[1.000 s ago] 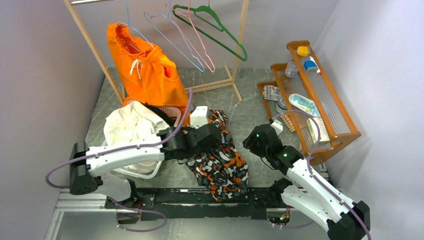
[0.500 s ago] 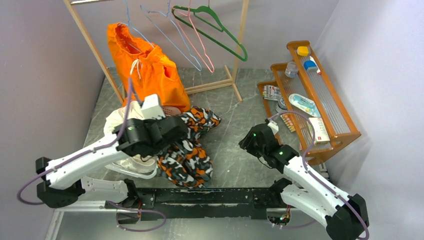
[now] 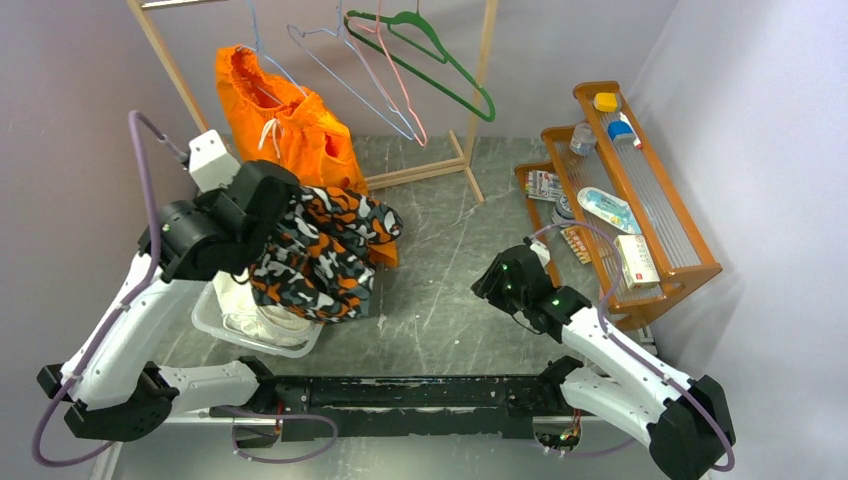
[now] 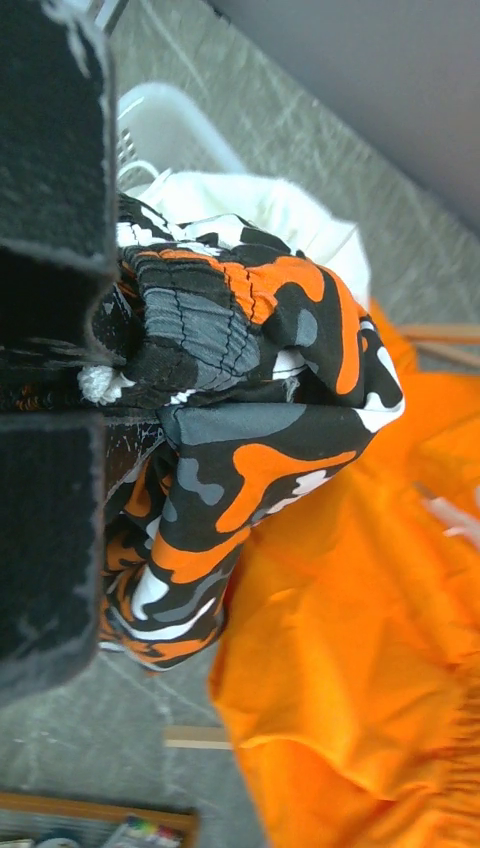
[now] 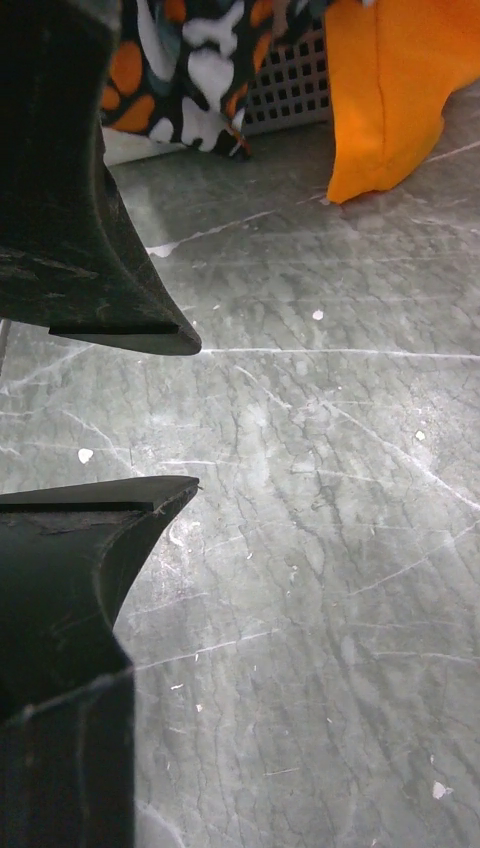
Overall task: Remove the shorts from the hanger
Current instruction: Place the shorts in the basket.
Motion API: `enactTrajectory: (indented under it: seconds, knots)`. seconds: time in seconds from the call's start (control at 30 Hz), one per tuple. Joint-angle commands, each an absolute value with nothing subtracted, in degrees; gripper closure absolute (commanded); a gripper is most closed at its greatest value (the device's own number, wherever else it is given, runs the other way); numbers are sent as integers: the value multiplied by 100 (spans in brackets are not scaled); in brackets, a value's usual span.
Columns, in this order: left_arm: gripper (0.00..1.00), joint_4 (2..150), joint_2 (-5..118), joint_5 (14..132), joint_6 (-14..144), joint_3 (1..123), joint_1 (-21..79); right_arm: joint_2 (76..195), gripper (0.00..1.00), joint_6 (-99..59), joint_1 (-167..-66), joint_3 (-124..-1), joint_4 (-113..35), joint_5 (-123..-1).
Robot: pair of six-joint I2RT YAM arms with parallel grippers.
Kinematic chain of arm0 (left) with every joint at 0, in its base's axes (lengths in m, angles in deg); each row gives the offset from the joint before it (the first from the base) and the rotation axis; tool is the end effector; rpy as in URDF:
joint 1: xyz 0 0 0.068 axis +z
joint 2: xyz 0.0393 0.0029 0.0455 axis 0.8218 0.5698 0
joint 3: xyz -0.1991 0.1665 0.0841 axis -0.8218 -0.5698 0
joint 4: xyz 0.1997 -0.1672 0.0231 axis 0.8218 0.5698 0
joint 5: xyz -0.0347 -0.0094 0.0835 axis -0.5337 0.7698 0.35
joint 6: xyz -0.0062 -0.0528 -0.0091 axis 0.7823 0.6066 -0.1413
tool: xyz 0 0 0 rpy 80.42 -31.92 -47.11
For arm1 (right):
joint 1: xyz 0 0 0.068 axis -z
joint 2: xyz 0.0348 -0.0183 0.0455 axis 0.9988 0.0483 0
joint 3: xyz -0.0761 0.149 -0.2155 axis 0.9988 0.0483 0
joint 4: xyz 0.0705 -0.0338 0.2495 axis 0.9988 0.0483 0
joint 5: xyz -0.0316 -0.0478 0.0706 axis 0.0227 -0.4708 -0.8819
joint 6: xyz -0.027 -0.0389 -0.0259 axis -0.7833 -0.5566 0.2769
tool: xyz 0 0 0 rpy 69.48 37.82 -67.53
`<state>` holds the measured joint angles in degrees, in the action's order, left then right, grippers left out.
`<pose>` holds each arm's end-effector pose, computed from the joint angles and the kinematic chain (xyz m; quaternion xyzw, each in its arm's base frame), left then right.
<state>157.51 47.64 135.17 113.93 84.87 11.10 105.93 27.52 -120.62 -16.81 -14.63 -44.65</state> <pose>0.1346 -0.0904 0.4519 -0.2729 0.8087 0.0217 0.5206 0.1535 0.0941 0.2069 0.1992 0.9041 0.2023 0.3194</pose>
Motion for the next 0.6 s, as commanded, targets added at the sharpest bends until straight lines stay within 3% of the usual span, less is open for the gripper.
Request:
enactTrajectory:
  seconds: [0.0, 0.23, 0.57]
  knots:
    - [93, 15817, 4753, 14100, 10490, 9012, 1659, 10655, 49, 2767, -12072, -1610, -1650, -4526]
    - [93, 15818, 4739, 14468, 9606, 9770, 2511, 10847, 49, 2718, -12072, -1621, -1768, -4627]
    - [93, 15781, 4663, 14166, 9193, 9540, 2799, 11072, 49, 2658, -12072, -1703, -1919, -4731]
